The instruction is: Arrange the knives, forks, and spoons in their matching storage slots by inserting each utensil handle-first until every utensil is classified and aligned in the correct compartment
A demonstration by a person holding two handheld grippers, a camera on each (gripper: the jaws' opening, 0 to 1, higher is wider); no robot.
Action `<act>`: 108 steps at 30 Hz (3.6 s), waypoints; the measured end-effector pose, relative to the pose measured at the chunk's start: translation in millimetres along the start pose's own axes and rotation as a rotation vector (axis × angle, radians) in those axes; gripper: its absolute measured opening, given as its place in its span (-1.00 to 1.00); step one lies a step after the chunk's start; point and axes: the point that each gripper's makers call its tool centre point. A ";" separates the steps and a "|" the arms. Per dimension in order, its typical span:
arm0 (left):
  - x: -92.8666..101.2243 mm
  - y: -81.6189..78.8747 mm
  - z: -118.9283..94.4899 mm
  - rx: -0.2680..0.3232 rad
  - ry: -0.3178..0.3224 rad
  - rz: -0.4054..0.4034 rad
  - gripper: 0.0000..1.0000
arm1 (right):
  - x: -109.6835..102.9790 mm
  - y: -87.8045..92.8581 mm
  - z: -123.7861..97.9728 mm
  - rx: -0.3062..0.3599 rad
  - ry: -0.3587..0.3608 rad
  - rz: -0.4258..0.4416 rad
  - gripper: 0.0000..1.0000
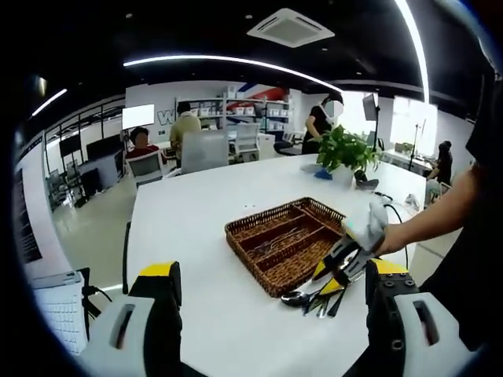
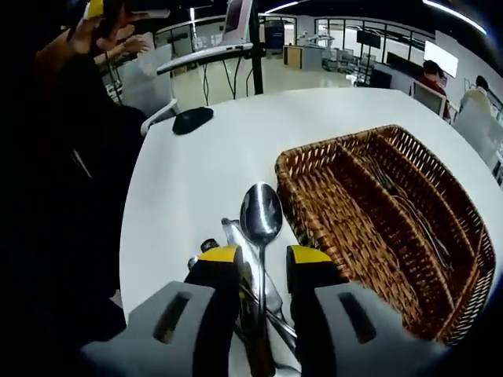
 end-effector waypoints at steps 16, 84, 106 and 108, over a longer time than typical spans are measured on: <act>-5.3 -6.1 2.4 -0.028 0.003 0.035 0.99 | 2.7 11.3 9.5 -0.059 0.000 0.002 -0.74; -0.5 -20.3 8.0 0.012 0.034 0.056 0.99 | 23.1 -98.6 -134.6 -0.149 0.094 -0.429 -0.99; -0.5 -19.6 11.6 -0.003 0.043 0.063 0.99 | 43.1 -110.4 -146.3 -0.205 0.129 -0.508 -0.99; -1.3 -19.8 12.8 -0.002 0.044 0.063 0.99 | 49.0 -111.0 -145.6 -0.210 0.133 -0.513 -0.99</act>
Point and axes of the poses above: the point that each gripper's makers call its tool centre point, and the gripper's own axes: z roughly forward along the fingers, x roughly to its right, y roughly out of its underside, and after that the axes turned 5 degrees about -x, right-handed
